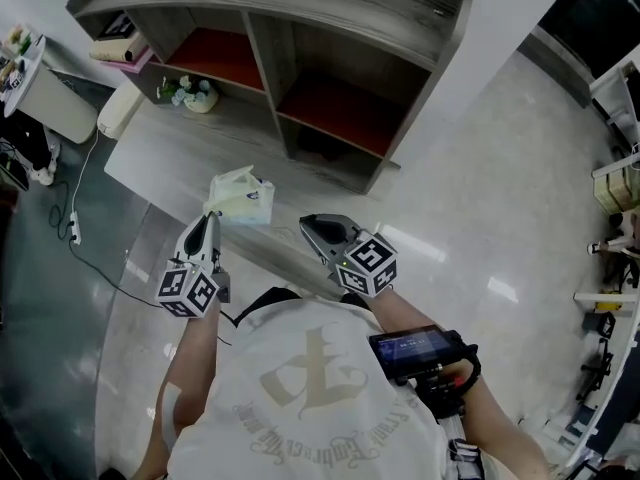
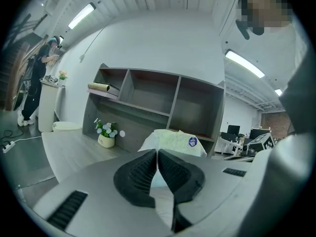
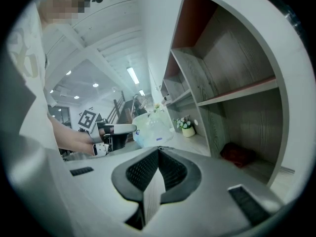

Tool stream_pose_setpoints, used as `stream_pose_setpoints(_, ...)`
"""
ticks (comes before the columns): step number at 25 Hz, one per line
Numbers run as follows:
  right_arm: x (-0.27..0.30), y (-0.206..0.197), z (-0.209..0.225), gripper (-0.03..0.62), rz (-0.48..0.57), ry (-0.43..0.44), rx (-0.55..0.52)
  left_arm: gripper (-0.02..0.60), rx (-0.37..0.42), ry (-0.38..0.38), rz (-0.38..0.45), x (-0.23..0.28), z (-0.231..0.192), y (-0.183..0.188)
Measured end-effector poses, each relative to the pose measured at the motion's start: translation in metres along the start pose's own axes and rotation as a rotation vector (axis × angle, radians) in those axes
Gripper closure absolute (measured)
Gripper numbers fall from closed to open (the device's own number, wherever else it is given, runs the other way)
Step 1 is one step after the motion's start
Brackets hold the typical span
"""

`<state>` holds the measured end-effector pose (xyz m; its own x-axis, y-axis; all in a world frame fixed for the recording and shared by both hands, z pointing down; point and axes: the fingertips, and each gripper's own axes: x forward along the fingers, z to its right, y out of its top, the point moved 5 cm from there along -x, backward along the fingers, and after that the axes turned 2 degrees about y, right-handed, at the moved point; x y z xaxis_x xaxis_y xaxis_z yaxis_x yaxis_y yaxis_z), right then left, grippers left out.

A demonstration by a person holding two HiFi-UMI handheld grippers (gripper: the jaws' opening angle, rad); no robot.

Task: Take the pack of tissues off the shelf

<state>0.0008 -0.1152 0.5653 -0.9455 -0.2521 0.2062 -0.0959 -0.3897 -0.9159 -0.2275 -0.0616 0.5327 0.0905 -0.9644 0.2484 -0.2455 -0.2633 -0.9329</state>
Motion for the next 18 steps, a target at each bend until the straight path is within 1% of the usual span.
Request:
stream_pose_setpoints(12, -0.011, -0.005, 0.007, 0.591, 0.004, -0.009, -0.014, 0.557, -0.036, 0.036, -0.069, -0.018, -0.004, -0.047)
stream_pose_setpoints(18, -0.019, -0.016, 0.012, 0.591, -0.013, -0.014, -0.003, 0.557, -0.056, 0.022, -0.08, -0.012, 0.006, -0.06)
